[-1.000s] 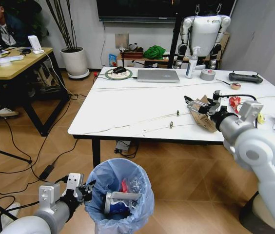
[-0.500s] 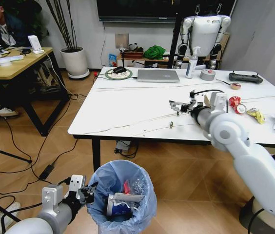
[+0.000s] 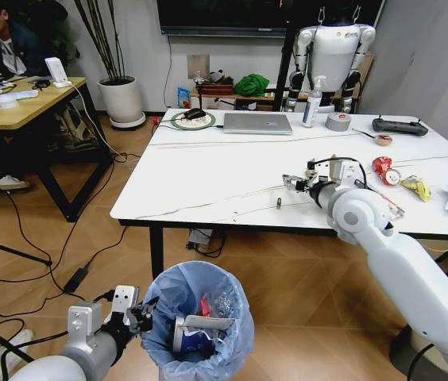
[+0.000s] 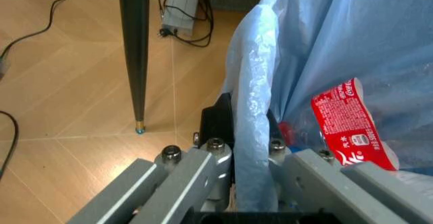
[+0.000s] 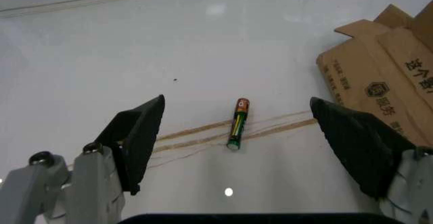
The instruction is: Pick up the trash bin and place the trash from the table into it.
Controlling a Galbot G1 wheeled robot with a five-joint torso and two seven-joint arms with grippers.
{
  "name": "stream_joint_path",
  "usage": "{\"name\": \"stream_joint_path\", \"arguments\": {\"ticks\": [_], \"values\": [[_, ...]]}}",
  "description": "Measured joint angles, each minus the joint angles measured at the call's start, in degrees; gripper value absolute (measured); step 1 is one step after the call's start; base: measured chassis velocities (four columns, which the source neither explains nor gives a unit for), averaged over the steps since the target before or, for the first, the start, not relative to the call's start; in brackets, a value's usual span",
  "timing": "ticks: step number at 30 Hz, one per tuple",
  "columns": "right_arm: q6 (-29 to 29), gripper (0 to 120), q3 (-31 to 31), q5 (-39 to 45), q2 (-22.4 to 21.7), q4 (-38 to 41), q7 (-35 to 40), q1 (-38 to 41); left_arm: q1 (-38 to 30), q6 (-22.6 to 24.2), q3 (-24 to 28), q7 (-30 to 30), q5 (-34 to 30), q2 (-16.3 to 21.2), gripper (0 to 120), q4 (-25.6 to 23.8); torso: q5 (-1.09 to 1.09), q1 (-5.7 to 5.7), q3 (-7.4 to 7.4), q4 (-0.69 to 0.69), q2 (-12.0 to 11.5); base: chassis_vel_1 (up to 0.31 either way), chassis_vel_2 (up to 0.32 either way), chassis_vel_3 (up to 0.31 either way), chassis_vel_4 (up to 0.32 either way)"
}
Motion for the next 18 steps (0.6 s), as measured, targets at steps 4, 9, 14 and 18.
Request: {"name": "stream_joint_path", "arguments": {"ticks": [4, 9, 14, 18], "values": [[0.03, 78, -1.5, 0.85, 1.13, -1.28, 0.97, 1.21, -0.09, 0.0, -0.29, 0.0, 0.01, 0.1, 0, 0.0, 0.0, 0.0, 0.0, 0.0, 0.0, 0.0, 0.0, 0.0, 0.0], [0.08, 73, -1.93, 1.16, 1.73, -2.15, 1.42, 1.72, -0.12, 0.0, -0.3, 0.0, -0.02, 0.09, 0, 0.0, 0.0, 0.0, 0.0, 0.01, 0.0, 0.0, 0.0, 0.0, 0.0], [0.24, 71, -1.94, 1.24, 2.05, -3.52, 1.48, 1.8, -0.48, 0.0, -0.72, -0.05, -0.12, 0.42, 0, 0.0, 0.0, 0.0, 0.0, 0.0, 0.0, 0.0, 0.0, 0.0, 0.0], [0.4, 65, -1.78, 1.18, 2.14, -3.97, 1.45, 1.55, -0.72, 0.0, -0.83, -0.08, -0.36, 0.67, 0, 0.0, 0.0, 0.0, 0.0, 0.0, 0.0, 0.0, 0.0, 0.0, 0.0]]}}
